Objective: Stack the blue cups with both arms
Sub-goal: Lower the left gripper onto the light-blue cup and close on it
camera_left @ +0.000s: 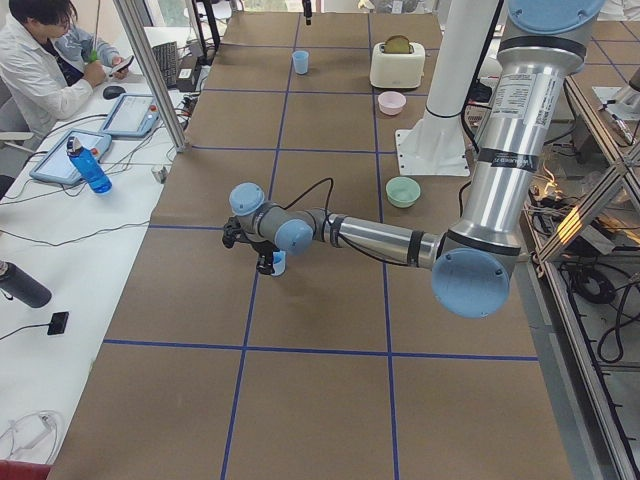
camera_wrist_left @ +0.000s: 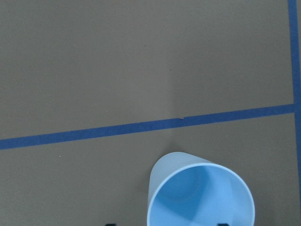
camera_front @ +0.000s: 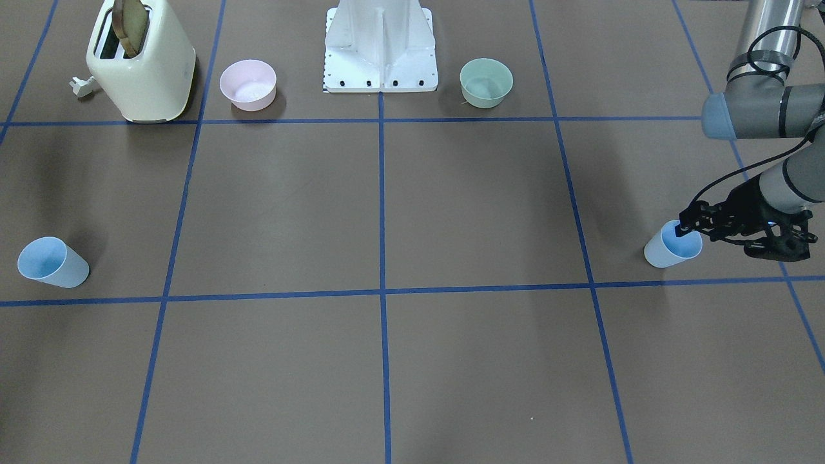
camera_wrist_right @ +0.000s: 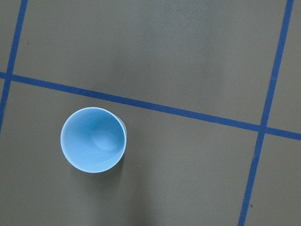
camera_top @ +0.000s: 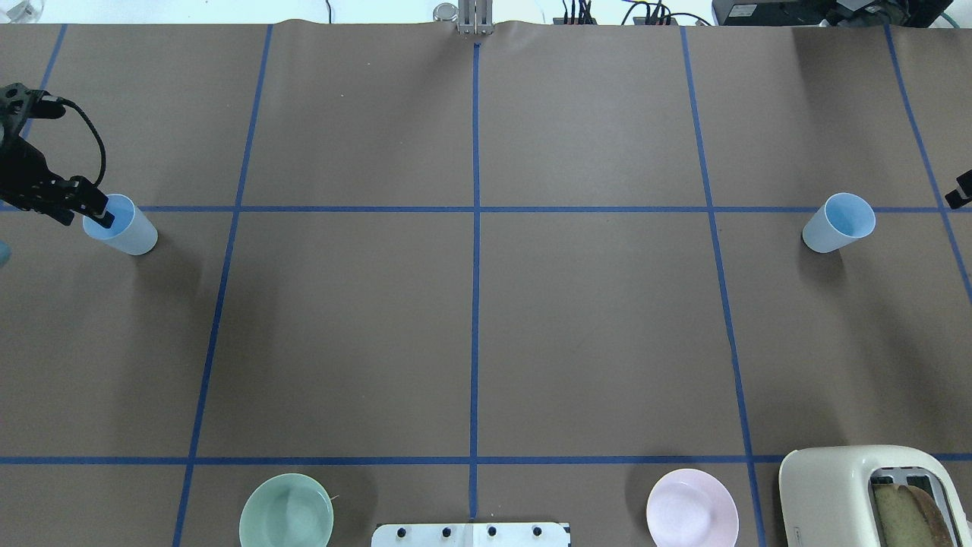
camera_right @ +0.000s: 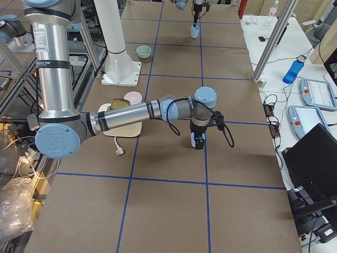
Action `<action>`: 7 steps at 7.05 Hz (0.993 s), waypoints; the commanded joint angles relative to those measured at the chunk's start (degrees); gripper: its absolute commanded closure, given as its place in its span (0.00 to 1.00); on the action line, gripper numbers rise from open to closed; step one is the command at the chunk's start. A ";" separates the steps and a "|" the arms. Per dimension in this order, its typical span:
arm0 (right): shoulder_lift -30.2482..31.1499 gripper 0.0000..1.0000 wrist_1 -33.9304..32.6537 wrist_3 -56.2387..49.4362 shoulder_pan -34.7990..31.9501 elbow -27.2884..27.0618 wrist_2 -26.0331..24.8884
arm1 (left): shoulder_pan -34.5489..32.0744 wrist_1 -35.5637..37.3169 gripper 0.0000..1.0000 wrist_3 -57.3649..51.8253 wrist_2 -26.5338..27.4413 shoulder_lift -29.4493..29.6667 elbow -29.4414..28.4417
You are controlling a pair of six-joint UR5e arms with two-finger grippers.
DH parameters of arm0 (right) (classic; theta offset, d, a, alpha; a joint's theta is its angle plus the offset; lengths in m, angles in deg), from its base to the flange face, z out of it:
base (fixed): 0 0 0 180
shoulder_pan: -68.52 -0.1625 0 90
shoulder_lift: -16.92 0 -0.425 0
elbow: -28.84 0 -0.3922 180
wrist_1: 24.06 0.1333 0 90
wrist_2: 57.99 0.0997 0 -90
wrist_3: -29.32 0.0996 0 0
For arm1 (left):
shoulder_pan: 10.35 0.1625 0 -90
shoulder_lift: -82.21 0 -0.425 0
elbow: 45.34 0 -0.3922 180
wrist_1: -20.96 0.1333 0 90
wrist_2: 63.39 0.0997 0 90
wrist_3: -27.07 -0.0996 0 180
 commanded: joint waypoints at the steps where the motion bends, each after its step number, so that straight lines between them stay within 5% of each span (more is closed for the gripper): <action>1: 0.00 0.01 0.00 0.07 0.09 0.05 0.00 | 0.53 -0.11 0.35 0.06 0.01 1.41 -2.08; 2: 0.00 0.01 0.00 0.07 0.09 0.05 0.00 | 0.61 -0.11 0.40 0.06 0.01 1.86 -2.70; 5: -0.09 0.01 0.00 -0.11 0.18 0.13 0.00 | 0.70 -0.11 1.00 0.06 -0.16 1.95 -2.62; 7: -0.26 0.01 0.09 -0.54 0.44 0.66 0.00 | 0.61 1.46 1.00 1.28 -0.78 4.40 -0.61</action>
